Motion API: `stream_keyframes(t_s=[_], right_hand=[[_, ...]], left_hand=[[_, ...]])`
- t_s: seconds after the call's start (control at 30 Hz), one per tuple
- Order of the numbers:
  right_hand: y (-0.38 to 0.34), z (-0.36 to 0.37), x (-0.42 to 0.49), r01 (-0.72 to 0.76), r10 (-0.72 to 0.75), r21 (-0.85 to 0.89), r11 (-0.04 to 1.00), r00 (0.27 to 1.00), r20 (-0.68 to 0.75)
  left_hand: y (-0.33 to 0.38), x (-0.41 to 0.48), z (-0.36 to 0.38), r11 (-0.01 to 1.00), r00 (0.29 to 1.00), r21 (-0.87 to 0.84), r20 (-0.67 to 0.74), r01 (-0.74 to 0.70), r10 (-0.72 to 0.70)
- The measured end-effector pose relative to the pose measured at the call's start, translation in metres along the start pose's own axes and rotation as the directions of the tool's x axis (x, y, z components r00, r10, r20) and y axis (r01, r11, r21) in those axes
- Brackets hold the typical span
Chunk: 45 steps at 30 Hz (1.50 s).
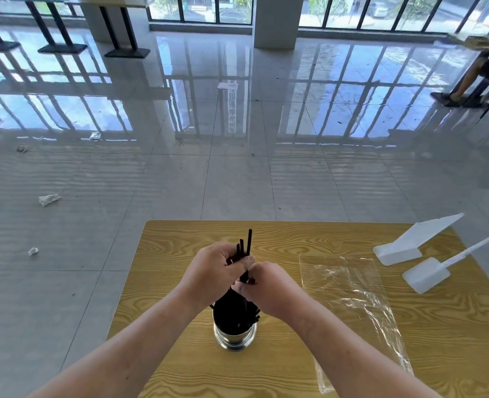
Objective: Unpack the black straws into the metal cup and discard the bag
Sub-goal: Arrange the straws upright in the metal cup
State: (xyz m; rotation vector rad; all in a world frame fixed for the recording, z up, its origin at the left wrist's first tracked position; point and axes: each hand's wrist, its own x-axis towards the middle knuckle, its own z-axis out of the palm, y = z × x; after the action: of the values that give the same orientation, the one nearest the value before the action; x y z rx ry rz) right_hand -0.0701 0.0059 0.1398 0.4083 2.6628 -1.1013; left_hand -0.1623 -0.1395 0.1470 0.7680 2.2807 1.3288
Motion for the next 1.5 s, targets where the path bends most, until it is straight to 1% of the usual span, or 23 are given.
stream_keyframes(t_s=[0.1,0.17,0.3,0.4,0.53,0.57,0.67,0.77,0.87,1.0,1.1,1.17,1.33,1.5], right_hand=[[-0.001,0.0,-0.001,0.022,-0.021,0.02,1.0,1.0,-0.023],[-0.001,0.001,-0.002,0.01,-0.009,0.05,0.999,0.999,-0.031],[0.004,0.01,-0.001,-0.04,0.039,0.026,0.999,0.999,0.024],[0.011,0.015,-0.003,-0.055,0.053,0.055,0.997,0.998,0.043],[0.018,0.015,-0.005,-0.083,0.084,0.103,0.991,0.996,0.002],[0.019,0.013,-0.005,-0.083,0.085,0.108,0.991,0.996,-0.01],[0.021,0.01,-0.004,-0.077,0.08,0.09,0.993,0.996,-0.032],[0.024,0.014,-0.005,-0.077,0.077,0.019,0.997,0.997,0.01],[0.024,0.022,-0.007,-0.069,0.07,-0.022,0.997,0.996,0.057],[0.025,0.022,-0.01,-0.069,0.068,0.04,0.997,0.997,0.028],[0.027,0.019,-0.013,-0.074,0.074,0.05,0.996,0.997,0.001],[0.028,0.019,-0.015,-0.084,0.084,0.052,0.995,0.996,0.007],[0.029,0.02,-0.019,-0.111,0.109,0.076,0.991,0.994,0.033],[0.028,0.022,-0.019,-0.104,0.101,0.075,0.992,0.994,0.041]], left_hand=[[-0.002,0.001,0.0,0.998,0.999,0.039,0.034,0.041,-0.042],[-0.003,0.001,0.001,0.996,0.997,0.07,0.052,0.057,-0.061],[-0.007,0.001,0.001,0.988,0.991,0.132,0.099,0.074,-0.088],[-0.012,-0.002,0.0,0.987,0.986,0.126,0.126,0.098,-0.114],[-0.023,-0.003,-0.003,0.986,0.979,0.063,0.126,0.154,-0.161],[-0.027,-0.003,-0.005,0.984,0.98,0.075,0.11,0.16,-0.168],[-0.04,-0.003,-0.007,0.955,0.977,0.242,0.076,0.174,-0.197],[-0.053,-0.004,-0.005,0.907,0.938,0.336,0.145,0.253,-0.316],[-0.063,-0.005,0.001,0.863,0.906,0.433,0.201,0.259,-0.373],[-0.066,-0.009,0.009,0.828,0.923,0.518,0.172,0.213,-0.345],[-0.066,-0.009,0.012,0.82,0.951,0.546,0.129,0.169,-0.282],[-0.064,-0.008,0.015,0.807,0.964,0.577,0.121,0.126,-0.237],[-0.058,-0.004,0.025,0.809,0.977,0.586,0.155,0.029,-0.147],[-0.053,0.004,0.028,0.766,0.967,0.643,0.2,-0.009,-0.157]])
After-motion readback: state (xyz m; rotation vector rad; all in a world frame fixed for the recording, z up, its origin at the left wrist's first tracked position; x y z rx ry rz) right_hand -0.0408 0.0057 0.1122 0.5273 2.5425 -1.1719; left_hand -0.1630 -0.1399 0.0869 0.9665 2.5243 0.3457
